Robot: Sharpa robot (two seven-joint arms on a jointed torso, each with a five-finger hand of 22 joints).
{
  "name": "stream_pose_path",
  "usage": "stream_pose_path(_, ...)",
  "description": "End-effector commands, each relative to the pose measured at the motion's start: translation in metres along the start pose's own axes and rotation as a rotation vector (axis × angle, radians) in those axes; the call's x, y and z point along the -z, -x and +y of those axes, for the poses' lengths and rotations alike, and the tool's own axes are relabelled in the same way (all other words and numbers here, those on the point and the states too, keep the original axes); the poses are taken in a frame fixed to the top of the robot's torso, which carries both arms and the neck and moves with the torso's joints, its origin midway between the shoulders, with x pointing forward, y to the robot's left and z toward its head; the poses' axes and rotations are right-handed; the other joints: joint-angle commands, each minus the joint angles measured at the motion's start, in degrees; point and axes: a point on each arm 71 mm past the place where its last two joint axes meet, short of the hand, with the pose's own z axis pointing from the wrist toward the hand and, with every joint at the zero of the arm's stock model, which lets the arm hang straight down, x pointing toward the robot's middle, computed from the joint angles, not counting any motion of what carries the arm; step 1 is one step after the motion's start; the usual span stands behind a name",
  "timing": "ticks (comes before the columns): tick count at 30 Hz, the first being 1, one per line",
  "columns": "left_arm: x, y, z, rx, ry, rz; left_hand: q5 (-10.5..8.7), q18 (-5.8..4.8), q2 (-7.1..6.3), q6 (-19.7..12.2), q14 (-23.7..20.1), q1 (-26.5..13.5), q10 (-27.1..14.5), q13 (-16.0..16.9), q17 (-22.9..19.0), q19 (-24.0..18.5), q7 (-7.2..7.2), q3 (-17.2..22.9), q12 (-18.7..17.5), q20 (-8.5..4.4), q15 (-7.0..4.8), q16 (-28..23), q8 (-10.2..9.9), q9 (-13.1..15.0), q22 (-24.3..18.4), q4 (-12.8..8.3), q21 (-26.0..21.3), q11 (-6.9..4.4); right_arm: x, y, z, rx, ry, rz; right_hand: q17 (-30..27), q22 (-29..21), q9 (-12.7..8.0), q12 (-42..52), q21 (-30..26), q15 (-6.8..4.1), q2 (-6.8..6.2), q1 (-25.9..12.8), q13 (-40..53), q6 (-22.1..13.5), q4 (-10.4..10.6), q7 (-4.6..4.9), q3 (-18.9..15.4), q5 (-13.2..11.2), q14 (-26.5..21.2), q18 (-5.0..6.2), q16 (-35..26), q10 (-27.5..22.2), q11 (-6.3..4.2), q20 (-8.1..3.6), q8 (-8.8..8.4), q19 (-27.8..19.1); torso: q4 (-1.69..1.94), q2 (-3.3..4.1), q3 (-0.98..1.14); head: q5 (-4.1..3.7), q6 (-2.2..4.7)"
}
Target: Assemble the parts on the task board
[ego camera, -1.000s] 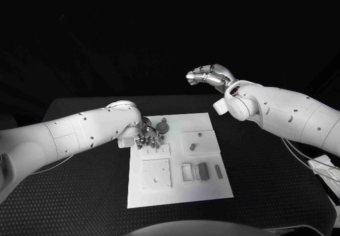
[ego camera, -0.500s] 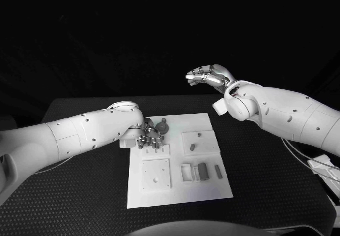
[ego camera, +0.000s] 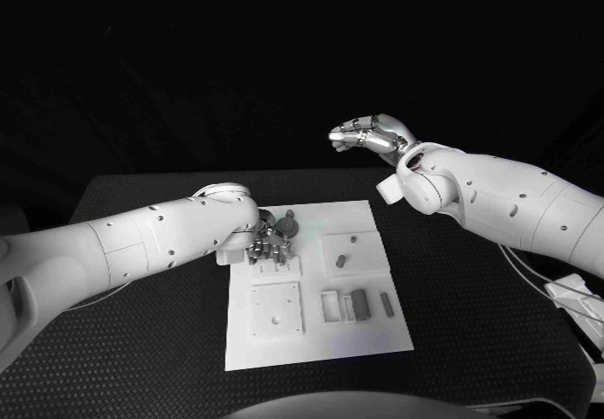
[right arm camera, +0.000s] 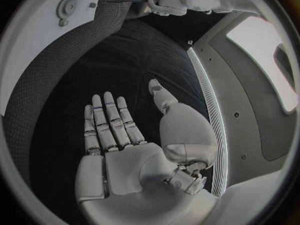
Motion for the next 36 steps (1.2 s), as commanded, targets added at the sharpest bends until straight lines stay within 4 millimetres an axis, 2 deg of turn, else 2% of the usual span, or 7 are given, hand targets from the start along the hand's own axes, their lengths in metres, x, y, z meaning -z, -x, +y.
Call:
stream_pose_path(1,-0.0014,0.0011,0.0007,-0.009,0.004,-0.017,-0.25,-0.36,0.66,-0.1,0.0,0.5,0.2,-0.1,-0.2,0.2,0.22,0.5,0.4,-0.09,0.15,0.3,-0.4,-0.2,1.2,-0.1,0.3,0.16,-0.0001,-0.0017,0.0004,-0.006,0.006,0.02,-0.1,0.1,-0.1,-0.3,-0.4,0.15,-0.16,-0.5,-0.1,-0.4,0.5,3.49,0.0,0.0,-0.4,-1.08,-0.4,0.2,0.01,-0.06,0.37,-0.5,-0.03,0.03,-0.01,-0.09,0.01)
stream_pose_path(12,-0.0056,-0.0044,-0.0026,-0.011,0.002,-0.007,0.22,-0.31,2.12,0.7,0.1,1.0,0.3,-0.3,-0.7,0.3,0.06,0.5,0.7,-0.07,0.07,0.8,-0.3,-0.8,1.3,-0.7,0.6,0.02,-0.0003,-0.0033,-0.0007,-0.009,0.003,0.026,-0.1,0.1,-0.1,-0.3,-0.4,0.18,-0.14,-0.5,-0.1,-0.4,0.5,3.49,0.0,0.0,-0.4,-1.08,-0.4,0.3,0.0,-0.06,0.38,-0.5,-0.01,0.02,0.01,-0.19,-0.08)
stream_pose_path(17,-0.0062,-0.0035,-0.0018,-0.001,-0.001,-0.02,0.45,-0.3,4.71,1.2,0.2,2.4,0.5,-0.6,-1.2,0.3,-0.08,1.2,0.9,-0.14,-0.02,1.2,-0.2,-1.3,1.3,-2.0,0.9,-0.1,0.0,-0.0038,-0.0011,-0.01,0.001,0.028,-0.1,0.2,-0.1,-0.3,-0.4,0.18,-0.13,-0.5,-0.1,-0.4,0.5,3.49,0.0,0.0,-0.4,-1.08,-0.4,0.3,0.0,-0.06,0.39,-0.5,-0.01,-0.01,-0.01,-0.24,-0.06)
stream_pose_path(18,-0.0063,-0.0033,-0.0015,0.0,-0.002,-0.021,-1.85,-0.26,4.29,1.4,0.2,3.7,0.5,-0.7,-1.5,0.4,-0.11,3.2,0.9,-0.17,-0.11,1.3,-0.1,-1.5,1.2,-1.4,1.0,-0.22,0.0001,-0.0038,-0.0012,-0.01,0.001,0.028,-0.1,0.2,-0.1,-0.2,-0.4,0.18,-0.13,-0.5,-0.1,-0.4,0.5,3.49,0.0,0.0,-0.4,-1.08,-0.4,0.3,0.0,-0.06,0.39,-0.5,-0.02,-0.02,0.0,-0.24,-0.06)
stream_pose_path(19,-0.0064,-0.0032,-0.0013,0.0,-0.004,-0.021,-2.13,-0.28,4.37,1.5,0.2,4.2,0.6,-0.7,-1.6,0.4,-0.15,4.0,0.9,-0.17,-0.1,1.3,-0.1,-1.6,1.2,-1.2,1.0,-0.2,0.0002,-0.0038,-0.0013,-0.01,0.0,0.028,-0.1,0.2,-0.1,-0.2,-0.4,0.18,-0.12,-0.5,-0.1,-0.4,0.5,3.49,0.0,0.0,-0.4,-1.08,-0.4,0.3,0.0,-0.06,0.39,-0.5,-0.02,-0.03,0.01,-0.24,-0.07)
stream_pose_path(27,-0.0063,-0.0021,0.0004,0.018,-0.022,-0.033,0.45,-0.49,4.15,2.2,0.5,9.1,0.9,-1.2,-2.5,0.7,-0.25,8.1,1.3,-0.22,-0.14,1.9,0.4,-2.1,1.3,-2.9,1.7,-0.26,0.0012,-0.0047,-0.004,-0.011,-0.006,0.032,-0.1,0.2,-0.1,-0.2,-0.5,0.19,-0.07,-0.5,-0.2,-0.4,0.5,3.48,0.1,0.0,-0.4,-1.08,-0.4,0.3,-0.01,-0.07,0.41,-0.5,0.04,-0.04,-0.01,-0.27,-0.02)
stream_pose_path(36,-0.0062,-0.0014,0.0048,0.072,-0.036,-0.031,1.99,-0.62,2.35,2.7,0.7,15.7,1.1,-1.7,-3.7,0.6,-0.48,9.2,1.5,-0.37,-0.28,2.5,1.4,-2.0,1.3,-3.7,2.5,-0.48,0.0018,-0.0045,-0.0051,-0.012,-0.009,0.031,-0.1,0.2,-0.1,-0.2,-0.5,0.19,-0.04,-0.5,-0.2,-0.4,0.5,3.48,0.1,0.0,-0.4,-1.08,-0.4,0.3,-0.01,-0.07,0.43,-0.5,0.07,-0.02,-0.05,-0.26,0.0)
